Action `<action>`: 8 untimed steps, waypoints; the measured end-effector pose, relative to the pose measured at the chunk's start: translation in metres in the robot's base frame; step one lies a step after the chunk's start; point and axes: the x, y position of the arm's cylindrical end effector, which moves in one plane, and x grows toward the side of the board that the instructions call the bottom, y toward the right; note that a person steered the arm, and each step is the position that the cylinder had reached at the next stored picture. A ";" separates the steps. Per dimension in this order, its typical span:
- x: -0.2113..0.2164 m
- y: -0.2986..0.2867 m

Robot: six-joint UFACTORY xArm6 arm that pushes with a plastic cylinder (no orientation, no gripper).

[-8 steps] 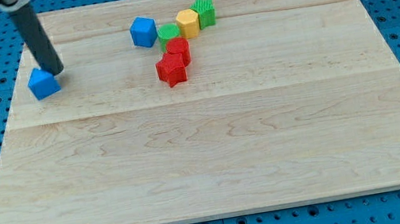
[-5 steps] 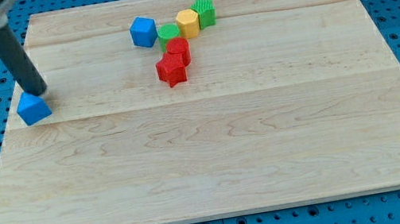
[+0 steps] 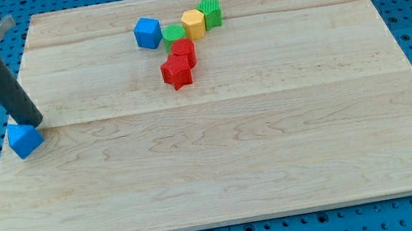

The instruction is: Slide blue triangle towards bottom left

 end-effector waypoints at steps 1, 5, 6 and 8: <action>0.019 0.004; 0.063 0.021; 0.039 0.028; 0.036 0.065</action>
